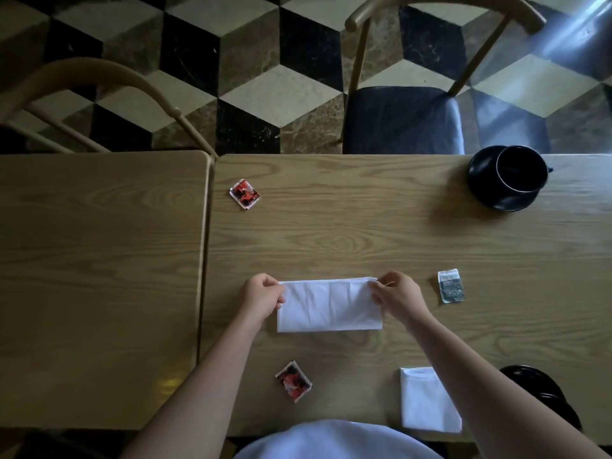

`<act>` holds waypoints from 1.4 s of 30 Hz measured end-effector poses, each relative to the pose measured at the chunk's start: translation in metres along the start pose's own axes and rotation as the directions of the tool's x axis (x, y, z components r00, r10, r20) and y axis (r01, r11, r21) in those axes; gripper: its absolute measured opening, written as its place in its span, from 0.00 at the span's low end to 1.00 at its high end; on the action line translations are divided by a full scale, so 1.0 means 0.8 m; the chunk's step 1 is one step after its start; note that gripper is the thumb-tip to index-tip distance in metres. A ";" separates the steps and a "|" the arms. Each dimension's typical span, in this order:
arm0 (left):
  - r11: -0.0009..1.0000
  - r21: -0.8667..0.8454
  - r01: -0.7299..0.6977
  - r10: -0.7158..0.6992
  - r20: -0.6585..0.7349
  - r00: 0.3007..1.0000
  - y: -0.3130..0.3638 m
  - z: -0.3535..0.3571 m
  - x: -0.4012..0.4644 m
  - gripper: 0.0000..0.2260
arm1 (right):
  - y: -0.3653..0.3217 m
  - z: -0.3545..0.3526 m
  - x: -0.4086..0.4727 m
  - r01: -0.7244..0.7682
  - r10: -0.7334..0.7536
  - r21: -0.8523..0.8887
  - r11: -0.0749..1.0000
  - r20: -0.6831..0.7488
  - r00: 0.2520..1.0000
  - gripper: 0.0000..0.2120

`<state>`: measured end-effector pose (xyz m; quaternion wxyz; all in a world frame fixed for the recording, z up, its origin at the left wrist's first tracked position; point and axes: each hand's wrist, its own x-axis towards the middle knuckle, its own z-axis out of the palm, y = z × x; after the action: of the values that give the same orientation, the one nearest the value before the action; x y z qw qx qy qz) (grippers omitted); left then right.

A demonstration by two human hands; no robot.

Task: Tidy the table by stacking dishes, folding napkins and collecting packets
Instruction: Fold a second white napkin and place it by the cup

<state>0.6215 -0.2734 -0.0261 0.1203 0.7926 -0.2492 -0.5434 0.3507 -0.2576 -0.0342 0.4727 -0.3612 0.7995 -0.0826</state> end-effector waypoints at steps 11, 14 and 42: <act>0.534 0.543 -0.648 0.565 0.341 0.751 -0.059 0.067 -0.080 0.05 | -0.016 0.083 -0.094 0.398 -0.326 -0.266 0.878 0.275 0.904 0.08; 0.652 0.487 -0.581 0.502 0.297 0.812 -0.062 0.068 -0.067 0.03 | -0.015 0.097 -0.093 0.426 -0.366 -0.150 0.892 0.314 0.876 0.04; 0.331 -0.726 0.602 -0.419 0.459 0.783 -0.039 0.164 -0.122 0.06 | -0.065 0.025 -0.015 0.467 -0.365 -0.741 0.482 0.315 0.876 0.21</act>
<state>0.4812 -0.1852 -0.0122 0.2870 0.6112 0.3000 -0.6738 0.3966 -0.2831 -0.0122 0.2698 -0.7204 0.6090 0.1931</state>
